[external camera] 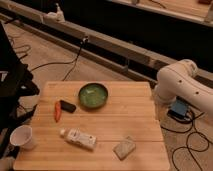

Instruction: Place the pepper on the white sponge

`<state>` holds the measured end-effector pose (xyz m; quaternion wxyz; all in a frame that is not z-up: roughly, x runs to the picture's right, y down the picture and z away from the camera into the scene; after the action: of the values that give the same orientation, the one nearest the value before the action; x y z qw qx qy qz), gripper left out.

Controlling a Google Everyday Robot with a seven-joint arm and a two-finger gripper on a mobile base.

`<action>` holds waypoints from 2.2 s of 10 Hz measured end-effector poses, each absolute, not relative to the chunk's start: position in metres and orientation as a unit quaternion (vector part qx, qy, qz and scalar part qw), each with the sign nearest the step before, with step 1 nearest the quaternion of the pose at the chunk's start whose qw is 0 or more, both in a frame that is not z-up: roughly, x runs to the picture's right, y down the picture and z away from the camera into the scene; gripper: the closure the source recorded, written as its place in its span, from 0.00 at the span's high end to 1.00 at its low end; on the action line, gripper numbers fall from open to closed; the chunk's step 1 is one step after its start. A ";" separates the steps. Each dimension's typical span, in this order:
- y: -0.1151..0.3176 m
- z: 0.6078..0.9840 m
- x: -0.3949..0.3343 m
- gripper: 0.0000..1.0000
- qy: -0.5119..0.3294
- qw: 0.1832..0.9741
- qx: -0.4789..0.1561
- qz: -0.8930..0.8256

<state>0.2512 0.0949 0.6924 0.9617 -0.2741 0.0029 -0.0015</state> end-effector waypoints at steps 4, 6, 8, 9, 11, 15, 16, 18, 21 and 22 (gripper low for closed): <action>0.072 0.702 0.201 0.65 -0.012 0.965 -0.256 -0.054; 0.063 0.710 0.145 0.65 -0.030 0.964 -0.241 -0.113; 0.065 0.714 0.084 0.65 -0.055 0.956 -0.227 -0.177; 0.074 0.713 0.042 0.65 -0.082 0.946 -0.224 -0.221; 0.099 0.699 -0.019 0.65 -0.140 0.919 -0.221 -0.296; 0.110 0.690 -0.040 0.65 -0.166 0.904 -0.217 -0.328; 0.111 0.689 -0.038 0.65 -0.168 0.903 -0.220 -0.328; 0.103 0.698 -0.021 0.65 -0.147 0.901 -0.230 -0.337; 0.099 0.731 -0.057 0.65 -0.158 0.876 -0.249 -0.382; 0.099 0.748 -0.086 0.65 -0.173 0.862 -0.251 -0.406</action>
<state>-0.0863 0.0987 0.7483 0.8618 -0.2508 -0.1727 -0.4057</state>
